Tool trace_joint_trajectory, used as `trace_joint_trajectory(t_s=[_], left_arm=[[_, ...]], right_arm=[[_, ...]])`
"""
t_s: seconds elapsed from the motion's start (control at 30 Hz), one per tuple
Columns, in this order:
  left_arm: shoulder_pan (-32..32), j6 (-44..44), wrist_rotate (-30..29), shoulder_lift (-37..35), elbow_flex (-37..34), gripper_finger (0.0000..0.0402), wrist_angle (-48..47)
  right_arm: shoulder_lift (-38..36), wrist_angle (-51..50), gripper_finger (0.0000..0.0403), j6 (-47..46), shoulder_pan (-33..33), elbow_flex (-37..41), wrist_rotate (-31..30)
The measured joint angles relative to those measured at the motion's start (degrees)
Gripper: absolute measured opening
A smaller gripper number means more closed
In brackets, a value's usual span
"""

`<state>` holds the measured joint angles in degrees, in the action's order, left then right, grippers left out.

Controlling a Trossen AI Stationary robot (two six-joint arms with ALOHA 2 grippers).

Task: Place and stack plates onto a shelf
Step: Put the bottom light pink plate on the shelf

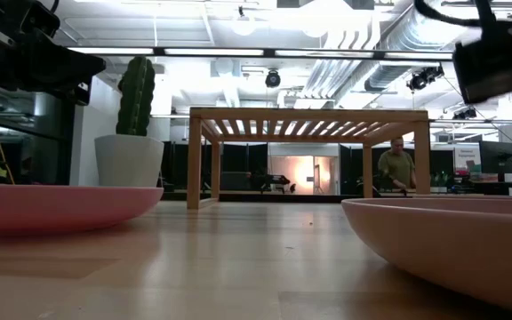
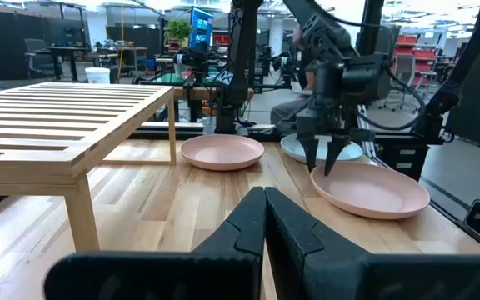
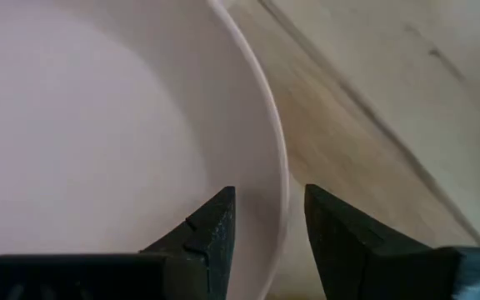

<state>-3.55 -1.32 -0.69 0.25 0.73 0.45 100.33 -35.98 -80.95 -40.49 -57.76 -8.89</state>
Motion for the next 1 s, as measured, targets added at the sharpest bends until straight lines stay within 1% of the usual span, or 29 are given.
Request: trace_joint_trajectory(t_s=[0.1, 0.23, 0.33, 0.4, 0.5, 0.53, 0.77, 0.87, 1.0], left_arm=[[0.0, 0.0, 0.0, 0.0, 0.0, 0.0, 0.0], [0.0, 0.0, 0.0, 0.0, 0.0, 0.0, 0.0], [0.0, 0.0, 0.0, 0.0, 0.0, 0.0, 0.0], [0.0, 0.0, 0.0, 0.0, 0.0, 0.0, 0.0], [0.0, 0.0, 0.0, 0.0, 0.0, 0.0, 0.0], [0.0, 0.0, 0.0, 0.0, 0.0, 0.0, 0.0], [0.0, 0.0, 0.0, 0.0, 0.0, 0.0, 0.0], [0.0, 0.0, 0.0, 0.0, 0.0, 0.0, 0.0], [0.0, 0.0, 0.0, 0.0, 0.0, 0.0, 0.0]], right_arm=[[0.0, 2.8, 0.0126, 0.0, 0.0, 1.7, 0.2], [0.0, 3.4, 0.0126, 0.0, 0.0, 2.4, 0.0], [0.0, 3.7, 0.0115, 0.2, 0.1, 2.4, 0.0], [0.0, 3.7, 0.0089, -0.3, 0.2, 2.4, -0.1], [-0.1, 5.2, 0.0023, -0.4, 0.8, 2.1, 0.0], [-0.1, 5.5, 0.0013, -0.1, 1.2, 2.0, 0.3], [-1.1, 9.0, 0.0004, 7.0, 4.5, 0.5, 2.2], [-2.7, 10.4, 0.0001, 10.6, 6.2, 0.5, 4.6], [-6.6, 10.2, 0.0, 15.0, 8.3, 0.5, 8.4]])
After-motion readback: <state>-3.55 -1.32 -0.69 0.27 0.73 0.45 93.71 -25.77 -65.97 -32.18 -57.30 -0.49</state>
